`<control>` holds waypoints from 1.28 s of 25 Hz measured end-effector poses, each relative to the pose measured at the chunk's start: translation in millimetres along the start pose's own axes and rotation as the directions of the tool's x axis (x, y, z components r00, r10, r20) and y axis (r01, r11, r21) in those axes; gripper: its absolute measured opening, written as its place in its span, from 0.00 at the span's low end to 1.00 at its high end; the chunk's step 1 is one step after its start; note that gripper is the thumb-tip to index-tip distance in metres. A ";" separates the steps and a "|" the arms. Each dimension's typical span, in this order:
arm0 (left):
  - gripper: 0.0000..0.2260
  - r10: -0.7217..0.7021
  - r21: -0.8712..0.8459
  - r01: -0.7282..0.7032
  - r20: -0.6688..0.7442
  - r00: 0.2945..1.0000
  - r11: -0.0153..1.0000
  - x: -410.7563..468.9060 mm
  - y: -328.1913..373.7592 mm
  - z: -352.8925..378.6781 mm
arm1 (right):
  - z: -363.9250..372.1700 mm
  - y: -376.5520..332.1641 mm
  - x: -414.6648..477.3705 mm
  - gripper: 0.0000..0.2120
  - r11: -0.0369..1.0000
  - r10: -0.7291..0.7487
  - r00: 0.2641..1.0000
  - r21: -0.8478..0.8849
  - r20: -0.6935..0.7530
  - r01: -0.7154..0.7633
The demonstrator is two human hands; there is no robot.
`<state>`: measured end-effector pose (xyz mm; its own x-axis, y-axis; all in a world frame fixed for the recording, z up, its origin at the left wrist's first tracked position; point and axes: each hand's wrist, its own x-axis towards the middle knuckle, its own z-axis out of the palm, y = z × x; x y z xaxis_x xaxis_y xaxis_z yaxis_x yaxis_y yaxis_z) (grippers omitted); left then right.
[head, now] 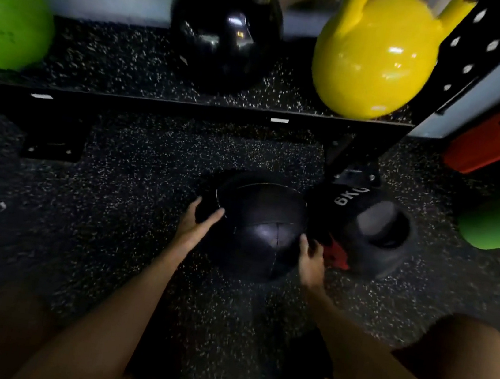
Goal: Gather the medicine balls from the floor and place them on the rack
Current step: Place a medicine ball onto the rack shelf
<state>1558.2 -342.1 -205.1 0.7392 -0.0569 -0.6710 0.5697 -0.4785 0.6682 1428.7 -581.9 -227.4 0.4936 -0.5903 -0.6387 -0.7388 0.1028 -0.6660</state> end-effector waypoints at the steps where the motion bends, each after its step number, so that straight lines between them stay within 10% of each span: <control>1: 0.41 0.005 -0.018 -0.005 0.013 1.000 1.000 13.2 -5.4 4.1 | 4.9 8.0 11.1 0.31 0.999 -0.005 1.000 0.045 0.006 0.005; 16: 0.40 0.114 -0.388 -0.083 0.057 0.992 0.918 53.2 -18.1 10.6 | 38.2 -18.4 55.3 0.25 0.945 -0.234 0.967 0.210 -0.100 0.251; 32: 0.36 0.130 -0.514 -0.196 -0.162 0.978 0.835 -324.2 229.1 -238.5 | -62.6 -335.5 -332.6 0.27 0.924 -0.372 0.928 0.107 0.019 0.368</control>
<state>1534.7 -224.3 242.2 0.8553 0.0237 -0.5176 0.5155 0.0624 0.8546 1483.7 -470.2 232.6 0.7415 -0.5708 -0.3526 -0.4521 -0.0367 -0.8912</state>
